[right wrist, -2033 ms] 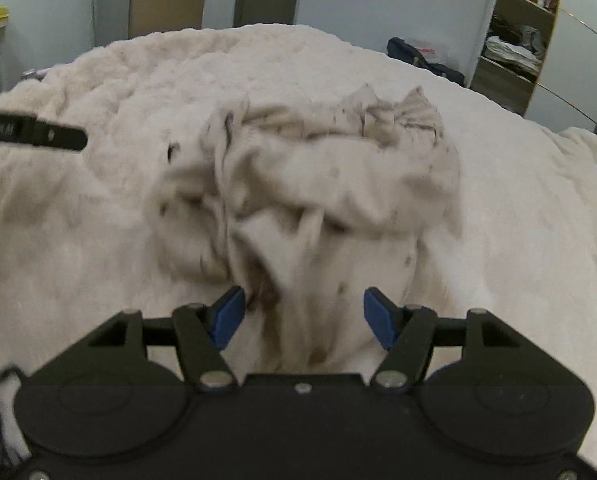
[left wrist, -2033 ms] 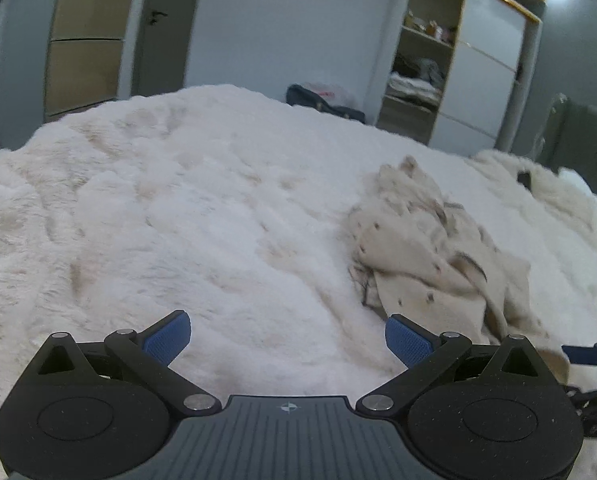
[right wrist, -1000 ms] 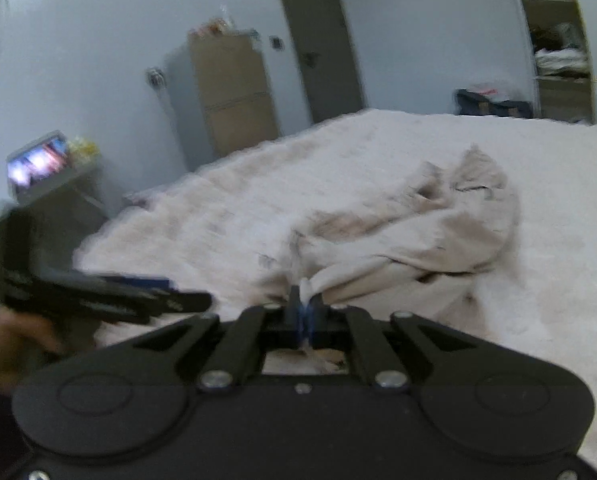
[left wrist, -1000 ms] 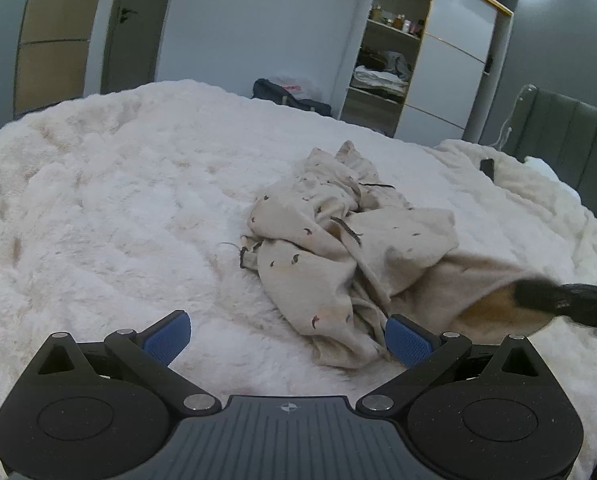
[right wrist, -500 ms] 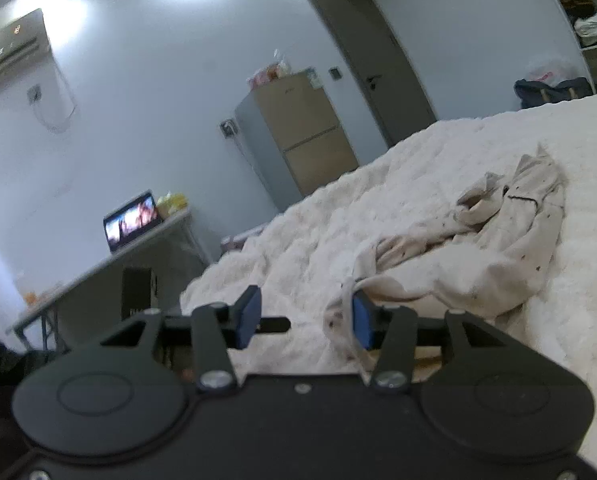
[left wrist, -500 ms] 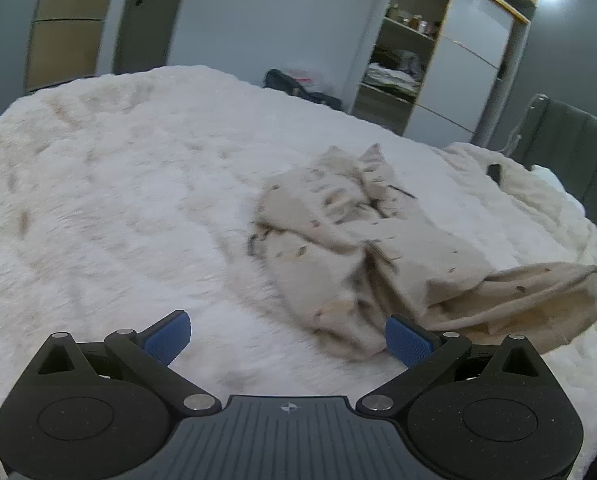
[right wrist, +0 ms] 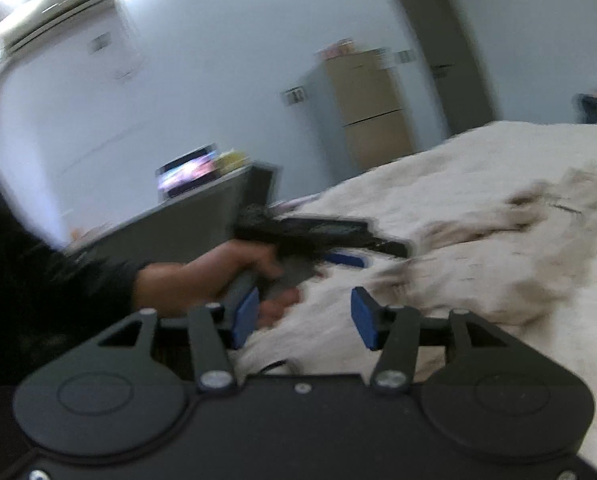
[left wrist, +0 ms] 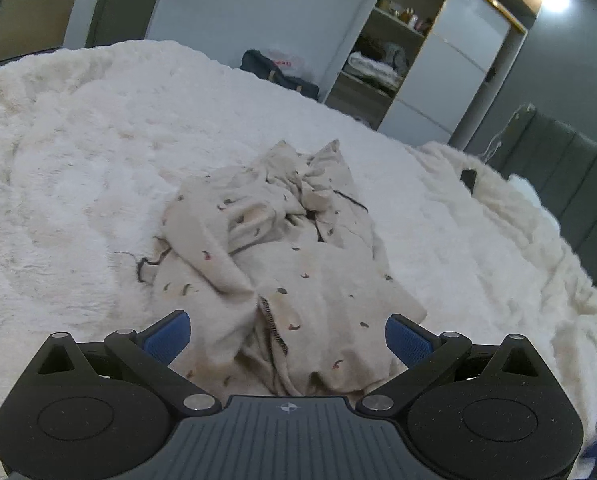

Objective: Fold clothes

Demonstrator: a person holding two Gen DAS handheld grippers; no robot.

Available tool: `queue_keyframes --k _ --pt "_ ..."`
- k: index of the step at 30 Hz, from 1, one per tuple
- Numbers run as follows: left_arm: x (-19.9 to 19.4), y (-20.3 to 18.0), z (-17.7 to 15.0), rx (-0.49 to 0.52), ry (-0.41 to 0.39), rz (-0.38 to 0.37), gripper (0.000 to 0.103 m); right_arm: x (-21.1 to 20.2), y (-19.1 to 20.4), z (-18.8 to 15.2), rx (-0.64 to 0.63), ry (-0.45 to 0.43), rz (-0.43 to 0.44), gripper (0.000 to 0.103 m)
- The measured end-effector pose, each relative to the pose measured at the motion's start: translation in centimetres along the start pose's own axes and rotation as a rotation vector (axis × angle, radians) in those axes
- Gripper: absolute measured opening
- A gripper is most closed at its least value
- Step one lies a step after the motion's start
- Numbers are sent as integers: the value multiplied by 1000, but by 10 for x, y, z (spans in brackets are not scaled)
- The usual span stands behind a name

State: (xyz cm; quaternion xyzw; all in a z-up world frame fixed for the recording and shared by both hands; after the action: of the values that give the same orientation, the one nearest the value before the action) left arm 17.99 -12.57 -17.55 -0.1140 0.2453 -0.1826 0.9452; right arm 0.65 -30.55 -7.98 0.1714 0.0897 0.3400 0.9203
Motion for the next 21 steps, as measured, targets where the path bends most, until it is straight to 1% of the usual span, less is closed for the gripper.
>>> queue_keyframes --k 2,4,5,6,7,8,10,13,15,16,17,18,19,20,21 --pt "2 -8 1 40 -16 -1 103 -3 -24 8 47 -47 -94 53" --pt "5 -15 -1 32 -17 -29 102 -9 -41 14 74 -82 -169 56" --pt "6 -16 -2 25 -13 -36 98 -12 -47 16 84 -95 -194 57" --pt "8 -18 -6 1 9 -59 91 -14 -51 17 96 -103 -203 59" --pt "11 -21 -10 -18 31 -81 75 -16 -54 18 108 -112 -213 60" --pt "12 -22 -12 -19 41 -85 67 -17 -58 19 120 -121 -221 61" --pt "14 -23 -17 -10 54 -82 67 -17 -64 19 132 -129 -237 61" --pt "18 -14 -21 -41 60 -41 67 -19 -70 17 139 -132 -254 61" --pt "21 -10 -22 -59 69 -36 67 -18 -71 15 140 -136 -260 62" --pt "22 -9 -23 -67 74 -36 60 -16 -72 14 140 -138 -270 62" --pt "23 -8 -23 -75 79 -36 43 -15 -75 12 141 -138 -287 63" --pt "25 -8 -24 -71 85 -38 35 -15 -75 11 141 -134 -295 63" --pt "27 -10 -25 -53 92 -43 23 -15 -75 10 139 -129 -299 63" --pt "29 -13 -25 -40 96 -50 12 -14 -76 9 134 -122 -305 63" --pt "30 -14 -24 -36 94 -55 7 -15 -75 8 132 -118 -306 63"
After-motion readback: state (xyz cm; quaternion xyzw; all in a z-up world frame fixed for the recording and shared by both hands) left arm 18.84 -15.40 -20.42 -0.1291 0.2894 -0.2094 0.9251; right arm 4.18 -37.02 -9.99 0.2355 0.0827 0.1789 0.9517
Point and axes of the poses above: each gripper's, at about its wrist camera, not at the fingertips, and x roughly the way its jaws point, y to its left, z to its top, the point moved 10 cm from there along x, roughly the way its jaws point, and after that the axes turned 13 degrees about -y, right-handed, at the moved point
